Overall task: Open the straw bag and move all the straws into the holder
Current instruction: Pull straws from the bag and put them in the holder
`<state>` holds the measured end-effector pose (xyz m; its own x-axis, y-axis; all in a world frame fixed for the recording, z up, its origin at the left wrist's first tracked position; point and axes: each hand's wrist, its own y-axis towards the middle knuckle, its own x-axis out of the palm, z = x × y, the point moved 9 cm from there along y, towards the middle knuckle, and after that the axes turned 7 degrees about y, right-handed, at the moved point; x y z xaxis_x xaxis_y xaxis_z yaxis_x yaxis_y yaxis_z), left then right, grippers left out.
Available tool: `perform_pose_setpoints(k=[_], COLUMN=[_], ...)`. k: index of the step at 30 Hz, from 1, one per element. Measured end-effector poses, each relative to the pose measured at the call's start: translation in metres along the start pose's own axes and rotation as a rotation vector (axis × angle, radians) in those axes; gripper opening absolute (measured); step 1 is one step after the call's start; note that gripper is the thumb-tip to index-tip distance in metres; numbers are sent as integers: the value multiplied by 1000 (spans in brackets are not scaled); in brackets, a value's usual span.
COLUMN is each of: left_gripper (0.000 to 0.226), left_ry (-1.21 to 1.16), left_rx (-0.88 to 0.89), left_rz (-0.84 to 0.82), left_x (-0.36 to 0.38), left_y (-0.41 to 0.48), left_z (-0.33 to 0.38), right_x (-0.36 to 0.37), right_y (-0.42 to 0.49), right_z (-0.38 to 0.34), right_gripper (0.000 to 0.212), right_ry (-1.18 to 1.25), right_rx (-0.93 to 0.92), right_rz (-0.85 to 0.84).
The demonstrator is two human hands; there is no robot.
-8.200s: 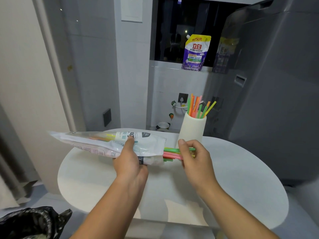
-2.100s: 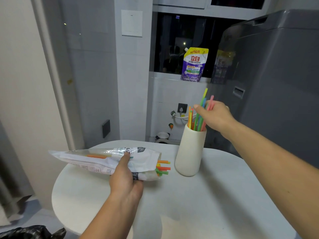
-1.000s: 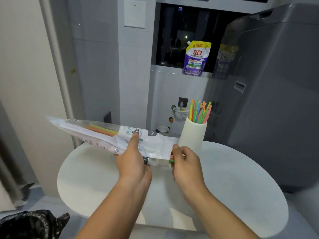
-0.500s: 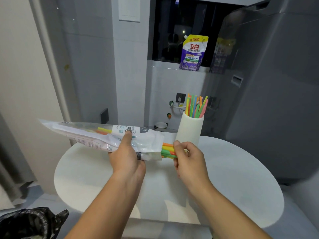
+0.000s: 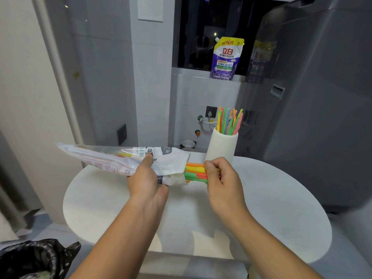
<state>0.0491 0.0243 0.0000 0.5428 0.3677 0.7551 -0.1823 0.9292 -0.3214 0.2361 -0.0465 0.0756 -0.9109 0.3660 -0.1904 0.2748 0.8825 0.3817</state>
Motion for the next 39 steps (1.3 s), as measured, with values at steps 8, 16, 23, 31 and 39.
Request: perform_pose_setpoints(k=[8,16,23,31,39], left_gripper=[41,39,39,40,39], left_ry=[14,21,12,0,12], left_rx=[-15,4,14,40,14], left_rz=[71,61,88,119,115], left_x=[-6,-6,-8,-11,-11], left_y=[2,3,4,5,-1], left_z=[8,19,23,27,22], right_x=[-6,-12,-22,-24,-6], right_y=[7,9,11,10,-1], right_z=[7,2,1,-3,9], right_gripper=[23,28,24,25,42], right_ry=[84,150,273,308,652], right_rx=[39,61,127,154,266], right_rz=[-1,-16,-2,-13,37])
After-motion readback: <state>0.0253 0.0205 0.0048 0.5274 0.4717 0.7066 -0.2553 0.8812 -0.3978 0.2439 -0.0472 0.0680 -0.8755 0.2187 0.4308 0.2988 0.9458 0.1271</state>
